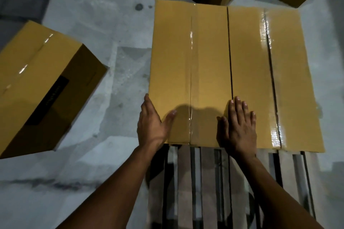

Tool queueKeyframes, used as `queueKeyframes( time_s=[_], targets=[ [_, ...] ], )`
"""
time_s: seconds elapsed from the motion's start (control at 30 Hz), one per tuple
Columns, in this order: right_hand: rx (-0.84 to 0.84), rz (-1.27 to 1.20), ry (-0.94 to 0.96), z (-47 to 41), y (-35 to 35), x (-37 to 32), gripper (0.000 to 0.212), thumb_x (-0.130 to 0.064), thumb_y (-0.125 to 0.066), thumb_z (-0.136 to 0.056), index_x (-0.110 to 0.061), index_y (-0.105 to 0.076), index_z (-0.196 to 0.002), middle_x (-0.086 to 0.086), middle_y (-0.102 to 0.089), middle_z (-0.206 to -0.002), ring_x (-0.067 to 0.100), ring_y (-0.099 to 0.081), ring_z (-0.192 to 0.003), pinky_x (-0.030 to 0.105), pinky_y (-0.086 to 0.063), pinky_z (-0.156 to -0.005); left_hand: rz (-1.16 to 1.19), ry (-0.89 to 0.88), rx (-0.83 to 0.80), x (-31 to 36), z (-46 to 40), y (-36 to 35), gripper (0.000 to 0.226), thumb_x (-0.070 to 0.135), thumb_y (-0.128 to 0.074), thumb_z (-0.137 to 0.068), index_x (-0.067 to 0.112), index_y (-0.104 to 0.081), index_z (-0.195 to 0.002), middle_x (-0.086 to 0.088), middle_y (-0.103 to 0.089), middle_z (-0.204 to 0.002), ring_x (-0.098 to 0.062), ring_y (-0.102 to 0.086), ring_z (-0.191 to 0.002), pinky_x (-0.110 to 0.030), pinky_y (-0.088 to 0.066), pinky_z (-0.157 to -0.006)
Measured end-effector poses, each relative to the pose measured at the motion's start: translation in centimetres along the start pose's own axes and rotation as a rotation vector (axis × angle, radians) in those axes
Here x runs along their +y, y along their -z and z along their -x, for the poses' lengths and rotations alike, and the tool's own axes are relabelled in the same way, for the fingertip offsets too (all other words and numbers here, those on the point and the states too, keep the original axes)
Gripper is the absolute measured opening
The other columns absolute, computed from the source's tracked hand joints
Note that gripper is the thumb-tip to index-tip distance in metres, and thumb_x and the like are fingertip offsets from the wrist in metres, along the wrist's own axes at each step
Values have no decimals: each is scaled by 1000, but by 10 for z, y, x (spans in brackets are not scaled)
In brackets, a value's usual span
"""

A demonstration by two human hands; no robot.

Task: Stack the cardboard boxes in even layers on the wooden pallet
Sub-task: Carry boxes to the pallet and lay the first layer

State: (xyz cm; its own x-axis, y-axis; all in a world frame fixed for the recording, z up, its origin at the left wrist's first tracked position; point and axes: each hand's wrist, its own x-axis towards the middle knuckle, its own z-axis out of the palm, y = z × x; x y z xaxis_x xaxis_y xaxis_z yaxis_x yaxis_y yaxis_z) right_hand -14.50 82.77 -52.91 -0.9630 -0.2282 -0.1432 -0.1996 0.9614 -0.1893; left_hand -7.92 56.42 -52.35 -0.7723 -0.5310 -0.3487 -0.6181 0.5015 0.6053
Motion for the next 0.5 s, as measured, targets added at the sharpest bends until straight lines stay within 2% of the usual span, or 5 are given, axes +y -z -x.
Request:
queueKeyframes(
  time_s=[0.1, 0.23, 0.37, 0.43, 0.5],
  targets=[
    [7, -4, -12, 0, 1, 0, 67, -55, -8, -107, -21, -5, -165, -1, 4, -173, 16, 9, -159, 53, -6, -128, 165, -29, -106, -16, -1, 7, 114, 78, -65, -83, 39, 7, -163, -1, -26, -167, -29, -40, -145, -52, -46, -111],
    [37, -46, -63, 1, 3, -8, 65, -51, -17, -107, -21, -13, -164, -1, -3, -173, 19, 1, -159, 57, -11, -127, 288, 21, -180, -28, 8, 12, 116, 68, -76, -80, 50, 5, -161, 7, -27, -168, -24, -37, -148, -50, -40, -117],
    [74, -75, -164, 6, 0, -44, 73, -60, -26, -104, -14, -20, -162, 7, -13, -171, 28, -7, -158, 59, -12, -125, 348, 31, -203, -43, 28, 12, 117, 67, -79, -78, 49, 0, -161, 10, -32, -165, -14, -39, -145, -41, -41, -116],
    [63, -67, -159, 12, -6, -66, 78, -65, -27, -102, -14, -20, -161, 10, -14, -171, 31, -8, -158, 61, -11, -125, 357, 39, -226, -51, 38, 14, 116, 67, -79, -78, 46, -2, -163, 9, -34, -164, -6, -37, -139, -31, -40, -110],
    [40, -66, -132, 18, -12, -89, 83, -71, -27, -100, -16, -17, -162, 8, -11, -171, 31, -6, -158, 60, -9, -125, 382, 37, -240, -57, 45, 15, 116, 63, -81, -78, 46, -4, -163, 12, -34, -161, -6, -37, -138, -28, -40, -108]
  ],
)
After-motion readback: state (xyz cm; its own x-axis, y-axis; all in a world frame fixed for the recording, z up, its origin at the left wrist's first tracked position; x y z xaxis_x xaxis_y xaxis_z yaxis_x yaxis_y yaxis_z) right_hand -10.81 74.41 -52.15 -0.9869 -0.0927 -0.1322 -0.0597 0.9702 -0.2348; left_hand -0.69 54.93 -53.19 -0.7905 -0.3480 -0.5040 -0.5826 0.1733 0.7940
